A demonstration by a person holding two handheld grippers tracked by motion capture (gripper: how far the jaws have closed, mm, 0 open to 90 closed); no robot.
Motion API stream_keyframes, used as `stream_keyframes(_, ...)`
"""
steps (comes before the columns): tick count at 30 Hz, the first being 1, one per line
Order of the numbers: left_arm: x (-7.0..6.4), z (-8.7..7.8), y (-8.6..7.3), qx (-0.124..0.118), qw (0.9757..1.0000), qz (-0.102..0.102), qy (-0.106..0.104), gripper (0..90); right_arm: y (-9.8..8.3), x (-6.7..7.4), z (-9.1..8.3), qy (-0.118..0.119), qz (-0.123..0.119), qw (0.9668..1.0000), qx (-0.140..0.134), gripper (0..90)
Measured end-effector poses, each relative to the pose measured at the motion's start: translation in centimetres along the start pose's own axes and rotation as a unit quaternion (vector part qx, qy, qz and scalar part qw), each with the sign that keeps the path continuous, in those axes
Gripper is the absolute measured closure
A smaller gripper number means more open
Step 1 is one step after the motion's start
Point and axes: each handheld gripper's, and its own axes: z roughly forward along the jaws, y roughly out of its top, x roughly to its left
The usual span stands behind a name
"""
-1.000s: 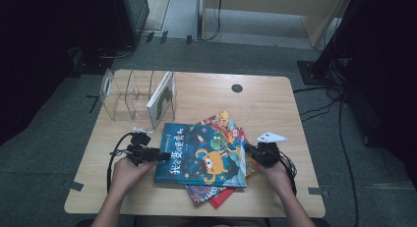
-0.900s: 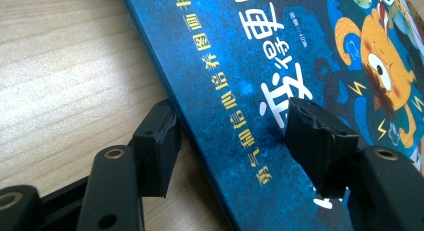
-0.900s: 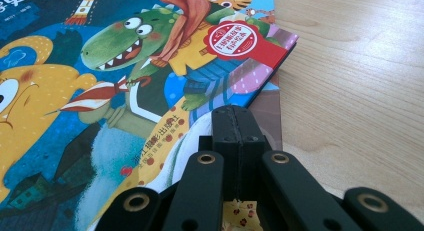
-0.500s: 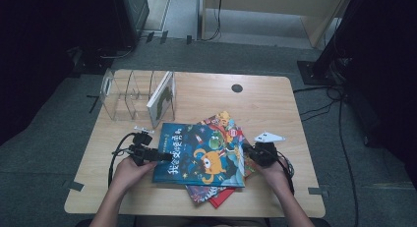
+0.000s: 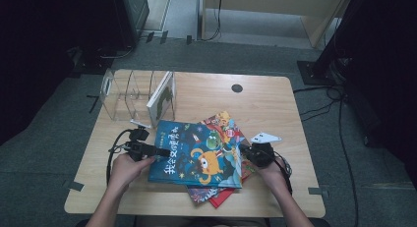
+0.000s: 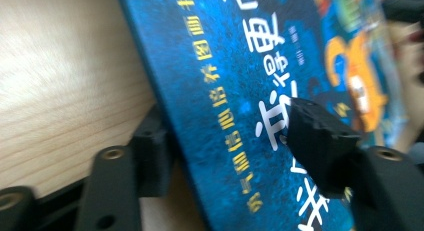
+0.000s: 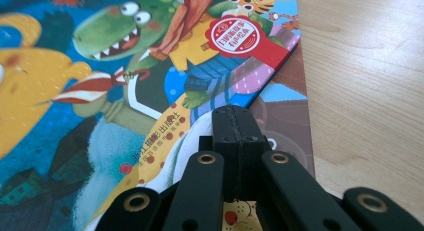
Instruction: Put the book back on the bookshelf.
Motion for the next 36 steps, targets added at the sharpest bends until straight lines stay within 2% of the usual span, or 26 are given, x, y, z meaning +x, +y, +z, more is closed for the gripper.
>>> stream_keyframes(1, -1.4, -1.9, 0.5, -0.012, 0.9996, 0.024, 0.000, 46.1, 0.0, 0.0, 0.0, 0.006, 0.002, 1.0000, 0.000, 90.0)
stream_keyframes(2, -1.4, -1.9, 0.5, -0.012, 0.9996, 0.024, 0.000, 47.0, 0.0, 0.0, 0.0, 0.006, 0.002, 1.0000, 0.000, 90.0)
stream_keyframes(5, -3.3, -4.3, 1.6, -0.018, 0.9989, 0.044, 0.001, 51.2, 0.0, 0.1, 0.2, 0.017, 0.001, 0.9998, -0.001, 90.0)
stream_keyframes(6, -3.8, -5.0, 2.1, -0.024, 0.9987, 0.045, -0.007, 53.5, 0.1, 0.3, 0.2, 0.019, 0.001, 0.9998, -0.001, 90.0)
stream_keyframes(8, -4.3, -5.9, 3.3, -0.021, 0.9983, 0.039, -0.039, 59.0, 0.2, 0.6, 0.5, 0.025, -0.002, 0.9997, -0.003, 90.0)
stream_keyframes(9, -4.9, -6.1, 4.0, -0.007, 0.9978, 0.038, -0.053, 60.5, 0.2, 0.8, 0.6, 0.028, -0.007, 0.9996, -0.003, 90.0)
stream_keyframes(10, -5.3, -6.2, 4.3, 0.001, 0.9974, 0.043, -0.059, 62.3, 0.3, 1.1, 0.7, 0.032, -0.012, 0.9994, -0.003, 90.0)
stream_keyframes(13, -7.2, -6.6, 6.0, 0.022, 0.9965, 0.068, -0.043, 63.2, 0.4, 1.8, 1.1, 0.045, -0.025, 0.9986, -0.007, 90.0)
stream_keyframes(15, -7.6, -6.9, 6.7, 0.019, 0.9967, 0.060, -0.051, 68.5, 0.6, 2.2, 1.5, 0.051, -0.034, 0.9981, -0.012, 90.0)
stream_keyframes(17, -8.3, -7.2, 8.3, 0.037, 0.9964, 0.065, -0.042, 69.8, 0.6, 2.4, 1.6, 0.051, -0.038, 0.9979, -0.014, 90.0)
stream_keyframes(18, -8.3, -7.2, 8.3, 0.037, 0.9964, 0.065, -0.042, 70.7, 0.6, 2.4, 1.6, 0.051, -0.038, 0.9979, -0.014, 90.0)
stream_keyframes(19, -8.5, -7.3, 9.0, 0.045, 0.9961, 0.063, -0.042, 70.7, 0.6, 2.4, 1.7, 0.051, -0.041, 0.9977, -0.015, 89.3)
stream_keyframes(22, -9.0, -7.9, 10.7, 0.069, 0.9944, 0.066, -0.046, 75.7, 0.6, 2.3, 1.7, 0.065, -0.046, 0.9967, -0.015, 81.5)
stream_keyframes(24, -9.7, -8.4, 11.8, 0.083, 0.9934, 0.071, -0.035, 78.0, 0.6, 2.4, 1.6, 0.060, -0.055, 0.9965, -0.017, 81.1)
stream_keyframes(25, -10.5, -9.0, 12.7, 0.100, 0.9921, 0.074, -0.020, 79.8, 0.6, 2.2, 1.6, 0.058, -0.059, 0.9964, -0.016, 80.1)
stream_keyframes(26, -10.5, -9.0, 12.7, 0.100, 0.9921, 0.074, -0.020, 80.7, 0.6, 2.2, 1.6, 0.058, -0.059, 0.9964, -0.016, 80.1)
stream_keyframes(28, -11.4, -9.5, 13.6, 0.112, 0.9910, 0.072, -0.005, 81.9, 0.5, 2.0, 1.5, 0.057, -0.057, 0.9966, -0.016, 79.2)
stream_keyframes(29, -12.1, -9.9, 14.1, 0.122, 0.9894, 0.078, 0.007, 83.5, 0.5, 2.0, 1.4, 0.057, -0.060, 0.9965, -0.014, 79.0)
stream_keyframes(30, -12.1, -9.9, 14.1, 0.122, 0.9894, 0.078, 0.007, 83.8, 0.5, 2.0, 1.4, 0.057, -0.060, 0.9965, -0.014, 79.0)
stream_keyframes(32, -13.3, -10.5, 14.6, 0.135, 0.9854, 0.100, 0.027, 83.7, 0.5, 2.0, 1.3, 0.054, -0.065, 0.9963, -0.014, 78.5)
stream_keyframes(33, -13.9, -10.9, 14.7, 0.134, 0.9851, 0.100, 0.040, 83.6, 0.4, 2.0, 1.3, 0.054, -0.068, 0.9961, -0.014, 78.1)
stream_keyframes(36, -14.2, -11.6, 14.8, 0.137, 0.9840, 0.103, 0.051, 83.6, 0.4, 2.0, 1.3, 0.055, -0.070, 0.9960, -0.013, 77.6)
